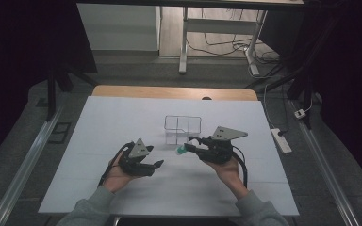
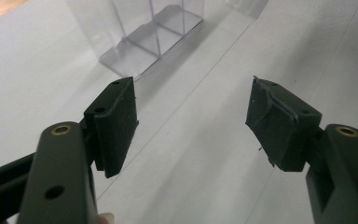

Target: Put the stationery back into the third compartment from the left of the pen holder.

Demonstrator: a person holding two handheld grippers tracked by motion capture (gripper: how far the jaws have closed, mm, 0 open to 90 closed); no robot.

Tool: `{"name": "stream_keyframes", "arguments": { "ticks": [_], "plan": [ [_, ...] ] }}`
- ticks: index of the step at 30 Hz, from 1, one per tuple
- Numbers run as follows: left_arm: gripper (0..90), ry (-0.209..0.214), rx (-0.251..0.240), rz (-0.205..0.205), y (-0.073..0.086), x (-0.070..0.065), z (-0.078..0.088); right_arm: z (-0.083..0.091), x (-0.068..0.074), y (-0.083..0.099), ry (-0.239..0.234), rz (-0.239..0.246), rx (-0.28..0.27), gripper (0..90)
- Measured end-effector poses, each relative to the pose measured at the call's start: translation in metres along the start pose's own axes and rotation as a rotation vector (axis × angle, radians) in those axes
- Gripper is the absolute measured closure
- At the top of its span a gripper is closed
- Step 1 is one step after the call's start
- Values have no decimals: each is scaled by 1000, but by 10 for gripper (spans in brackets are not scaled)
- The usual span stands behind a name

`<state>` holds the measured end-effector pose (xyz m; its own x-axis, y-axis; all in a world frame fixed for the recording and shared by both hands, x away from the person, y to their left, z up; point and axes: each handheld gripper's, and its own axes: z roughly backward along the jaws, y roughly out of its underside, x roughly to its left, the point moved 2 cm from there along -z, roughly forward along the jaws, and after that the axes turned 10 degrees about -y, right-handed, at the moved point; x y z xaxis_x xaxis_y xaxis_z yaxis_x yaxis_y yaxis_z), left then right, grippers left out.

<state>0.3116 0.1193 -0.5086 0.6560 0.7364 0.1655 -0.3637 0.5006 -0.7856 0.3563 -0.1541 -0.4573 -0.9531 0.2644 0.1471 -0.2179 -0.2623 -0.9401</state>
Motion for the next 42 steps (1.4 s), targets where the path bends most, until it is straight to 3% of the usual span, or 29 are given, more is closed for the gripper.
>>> {"name": "stream_keyframes", "arguments": {
  "ticks": [12,16,25,34,42],
  "plan": [
    [326,-43,7,28,17,17,20,9,-3,-8,11,16,-5,635],
    [321,-60,20,31,27,21,27,16,-5,-14,38,23,-24,635],
    [319,-96,22,93,51,36,45,32,-14,-35,103,25,-74,635],
    [315,-107,31,122,61,45,48,36,-45,-52,204,-14,-87,635],
    [309,-104,44,125,65,46,47,19,-68,-49,241,-58,-2,634]
  ]
}}
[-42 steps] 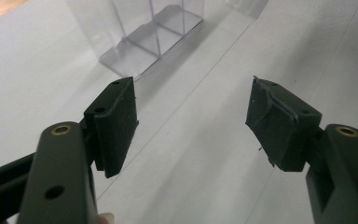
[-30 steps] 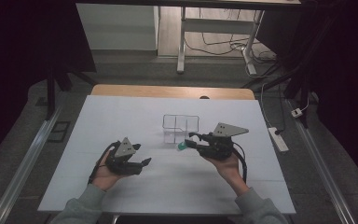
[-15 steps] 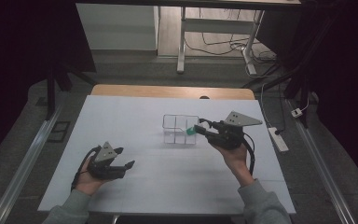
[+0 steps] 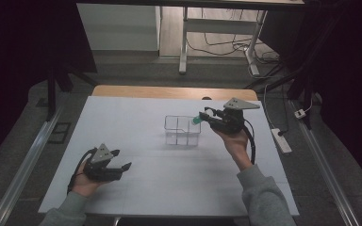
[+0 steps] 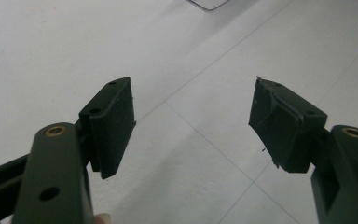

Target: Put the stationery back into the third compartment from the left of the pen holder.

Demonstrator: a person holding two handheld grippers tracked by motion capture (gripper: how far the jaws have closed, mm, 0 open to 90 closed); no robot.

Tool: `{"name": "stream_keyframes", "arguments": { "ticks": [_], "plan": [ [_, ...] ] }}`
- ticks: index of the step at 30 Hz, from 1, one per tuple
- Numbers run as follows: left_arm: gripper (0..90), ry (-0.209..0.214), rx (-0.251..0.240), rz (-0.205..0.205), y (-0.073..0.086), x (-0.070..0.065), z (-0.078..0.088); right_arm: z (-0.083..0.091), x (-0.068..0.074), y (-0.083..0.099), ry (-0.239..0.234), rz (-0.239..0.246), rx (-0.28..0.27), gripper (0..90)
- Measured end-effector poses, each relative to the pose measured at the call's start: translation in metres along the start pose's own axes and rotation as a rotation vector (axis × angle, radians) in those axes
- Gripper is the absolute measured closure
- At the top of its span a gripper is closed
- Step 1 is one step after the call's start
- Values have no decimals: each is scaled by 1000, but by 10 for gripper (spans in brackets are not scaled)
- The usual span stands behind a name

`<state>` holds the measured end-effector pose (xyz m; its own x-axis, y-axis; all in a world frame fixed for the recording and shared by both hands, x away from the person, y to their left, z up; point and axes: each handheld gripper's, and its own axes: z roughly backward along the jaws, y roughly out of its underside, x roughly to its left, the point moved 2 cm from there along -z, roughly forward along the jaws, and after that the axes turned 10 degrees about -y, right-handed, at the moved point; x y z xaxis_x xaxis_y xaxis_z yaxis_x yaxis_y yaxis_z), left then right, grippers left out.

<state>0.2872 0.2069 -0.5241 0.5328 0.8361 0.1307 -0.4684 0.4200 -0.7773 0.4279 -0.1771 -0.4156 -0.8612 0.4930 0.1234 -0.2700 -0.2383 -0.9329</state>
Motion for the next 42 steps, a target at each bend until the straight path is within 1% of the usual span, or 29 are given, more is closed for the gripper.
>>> {"name": "stream_keyframes", "arguments": {
  "ticks": [1,3,4,5,11,12,14,16,18,22,25,28,31,35,37,40,42],
  "plan": [
    [309,-1,1,0,0,0,0,-4,-2,2,1,-10,17,634],
    [309,-1,3,-2,1,0,0,-11,-5,7,21,5,58,634],
    [309,0,2,-2,1,0,0,-14,-6,9,30,6,81,634],
    [309,1,3,-3,1,0,0,-16,-8,11,30,-2,92,634],
    [307,1,16,-12,1,-2,-3,-26,-13,22,23,-26,117,621],
    [307,1,16,-12,1,-2,-3,-28,-13,24,18,-26,119,593],
    [307,2,12,-10,1,-1,-2,-28,-13,25,13,-35,106,509],
    [305,4,7,-7,1,0,-2,-26,-12,26,19,-28,94,477],
    [304,4,8,-5,1,0,-2,-22,-10,27,15,-26,86,450],
    [302,5,11,-7,2,0,-2,-9,-7,32,9,-19,67,426],
    [302,3,14,-4,2,1,-4,3,-6,39,-6,-30,61,411],
    [300,1,19,-1,3,1,-4,14,-3,48,-18,-26,79,398],
    [300,2,18,2,3,1,-4,28,1,59,-22,-22,84,392],
    [300,2,18,3,3,1,-4,46,6,76,-12,-29,96,389],
    [300,3,19,2,3,0,-4,54,7,84,4,-19,106,388],
    [299,4,19,0,2,0,-4,66,8,96,13,-16,122,388],
    [299,4,20,1,2,0,-5,73,7,103,17,-25,126,388]
  ]
}}
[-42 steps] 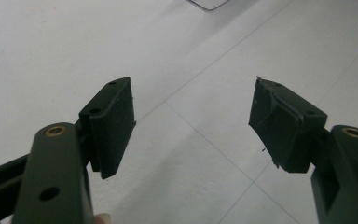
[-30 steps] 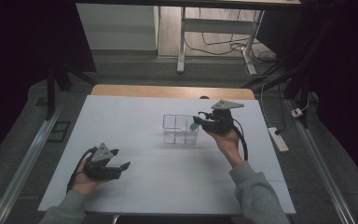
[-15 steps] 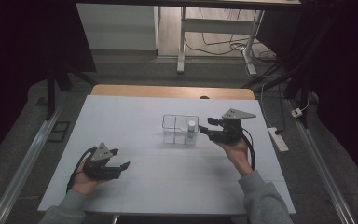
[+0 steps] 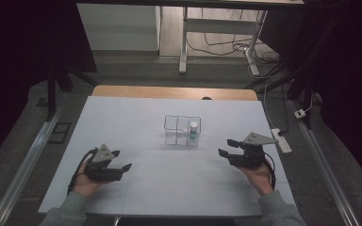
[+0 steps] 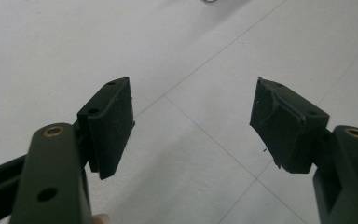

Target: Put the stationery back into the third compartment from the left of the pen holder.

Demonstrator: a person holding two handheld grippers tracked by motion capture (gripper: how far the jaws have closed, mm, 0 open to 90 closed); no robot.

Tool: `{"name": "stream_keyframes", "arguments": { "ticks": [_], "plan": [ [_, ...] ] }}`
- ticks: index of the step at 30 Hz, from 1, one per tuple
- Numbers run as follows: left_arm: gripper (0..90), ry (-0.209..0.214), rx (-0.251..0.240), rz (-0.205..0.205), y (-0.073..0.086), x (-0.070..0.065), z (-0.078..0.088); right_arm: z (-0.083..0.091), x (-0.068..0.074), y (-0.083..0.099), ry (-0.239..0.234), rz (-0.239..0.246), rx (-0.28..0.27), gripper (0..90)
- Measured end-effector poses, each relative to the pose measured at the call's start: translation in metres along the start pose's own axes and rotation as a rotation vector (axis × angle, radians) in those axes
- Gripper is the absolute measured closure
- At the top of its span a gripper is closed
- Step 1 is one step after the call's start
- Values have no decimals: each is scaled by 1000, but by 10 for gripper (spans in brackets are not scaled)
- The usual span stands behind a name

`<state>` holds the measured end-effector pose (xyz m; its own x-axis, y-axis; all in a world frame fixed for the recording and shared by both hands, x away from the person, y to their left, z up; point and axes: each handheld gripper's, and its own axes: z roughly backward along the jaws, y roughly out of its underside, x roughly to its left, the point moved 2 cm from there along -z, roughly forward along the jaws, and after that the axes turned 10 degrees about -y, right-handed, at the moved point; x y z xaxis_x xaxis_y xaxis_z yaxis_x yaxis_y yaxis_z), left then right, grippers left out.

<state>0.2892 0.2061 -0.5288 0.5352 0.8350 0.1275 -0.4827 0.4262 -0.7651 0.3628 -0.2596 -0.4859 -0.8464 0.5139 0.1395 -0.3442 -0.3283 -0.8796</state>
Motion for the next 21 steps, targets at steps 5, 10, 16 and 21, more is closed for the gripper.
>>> {"name": "stream_keyframes", "arguments": {
  "ticks": [5,10,16,21],
  "plan": [
    [299,-2,-1,4,0,0,0,13,-4,16,1,-1,16,388],
    [298,-5,0,7,0,1,0,20,-6,27,8,-3,32,387],
    [299,-2,-3,9,0,1,1,21,-7,32,20,1,42,386],
    [300,-1,-6,11,0,2,0,20,-7,32,22,6,43,380]
  ]
}}
